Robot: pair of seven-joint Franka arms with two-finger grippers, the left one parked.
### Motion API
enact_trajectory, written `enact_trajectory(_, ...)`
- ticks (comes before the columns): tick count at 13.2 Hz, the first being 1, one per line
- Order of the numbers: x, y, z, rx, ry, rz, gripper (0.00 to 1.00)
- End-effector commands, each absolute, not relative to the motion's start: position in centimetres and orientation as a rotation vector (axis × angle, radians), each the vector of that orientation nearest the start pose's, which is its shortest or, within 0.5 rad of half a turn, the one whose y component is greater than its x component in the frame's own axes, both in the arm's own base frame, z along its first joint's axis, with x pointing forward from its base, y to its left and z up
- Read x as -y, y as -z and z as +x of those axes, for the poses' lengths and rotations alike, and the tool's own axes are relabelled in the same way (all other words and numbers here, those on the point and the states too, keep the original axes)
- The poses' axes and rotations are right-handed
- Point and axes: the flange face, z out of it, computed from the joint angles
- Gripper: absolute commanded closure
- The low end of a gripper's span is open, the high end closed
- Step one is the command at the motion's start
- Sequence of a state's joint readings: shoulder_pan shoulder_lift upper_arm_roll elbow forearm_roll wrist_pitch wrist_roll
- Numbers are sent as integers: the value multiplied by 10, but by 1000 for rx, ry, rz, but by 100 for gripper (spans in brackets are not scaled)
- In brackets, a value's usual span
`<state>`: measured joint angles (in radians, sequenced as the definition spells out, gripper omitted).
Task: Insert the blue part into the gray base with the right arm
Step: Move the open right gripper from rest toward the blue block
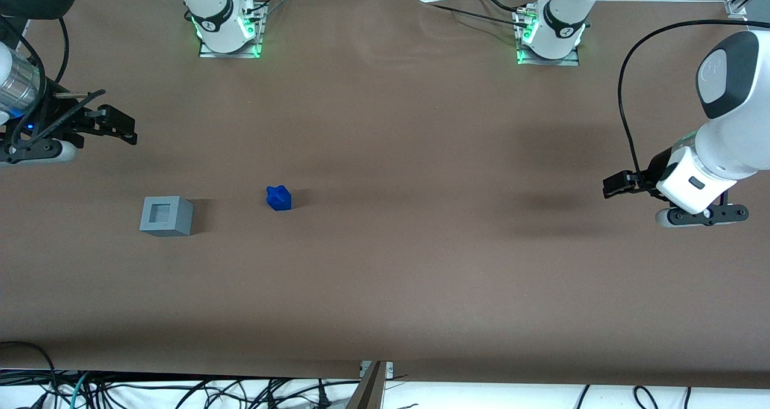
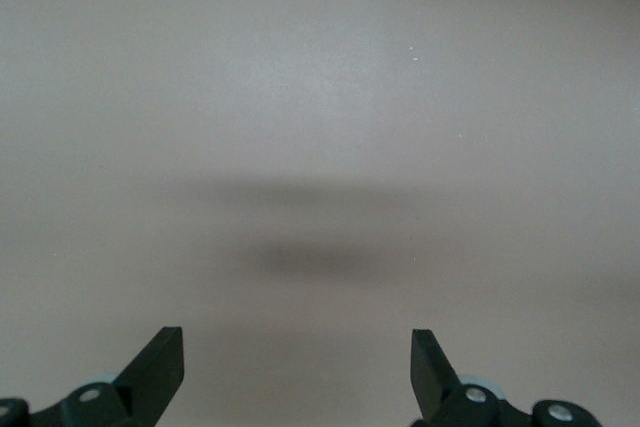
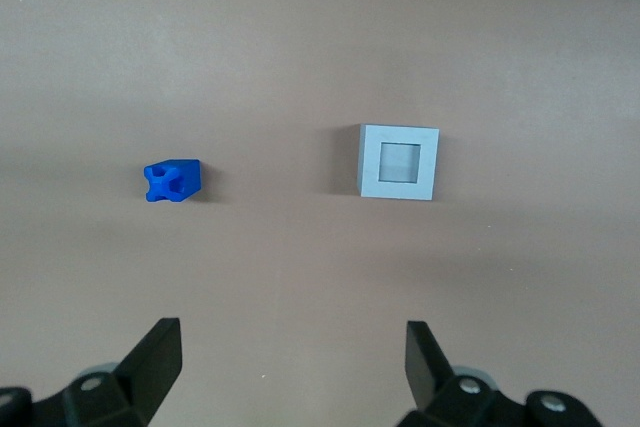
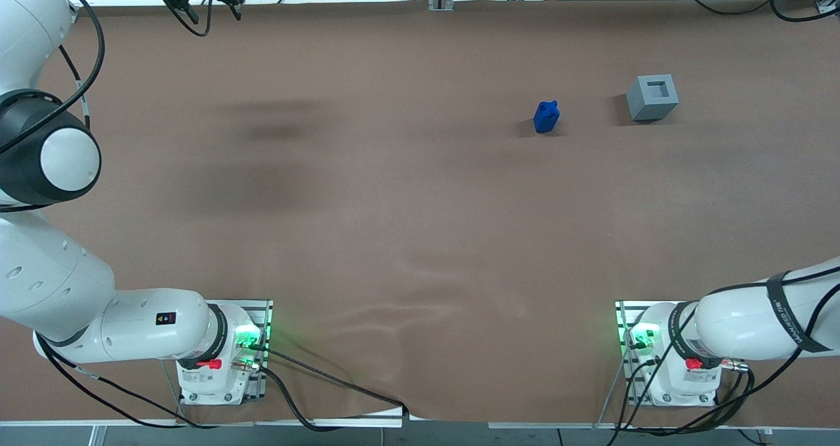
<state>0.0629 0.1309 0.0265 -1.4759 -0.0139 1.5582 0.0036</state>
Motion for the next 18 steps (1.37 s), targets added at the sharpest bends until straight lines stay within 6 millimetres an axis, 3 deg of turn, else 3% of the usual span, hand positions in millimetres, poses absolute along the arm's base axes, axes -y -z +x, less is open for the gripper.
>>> enact_trajectory(1, -56, -599, 589, 148, -66, -3166, 1)
enact_trajectory(12, -65, -590, 589, 161, -94, -3165, 1)
enact_trajectory(14, -81, -585, 588, 187, -101, -3159, 1)
enact_trajectory(16, -89, -572, 588, 134, -104, -3156, 1)
enact_trajectory(18, -107, -540, 588, 144, -102, -3149, 1)
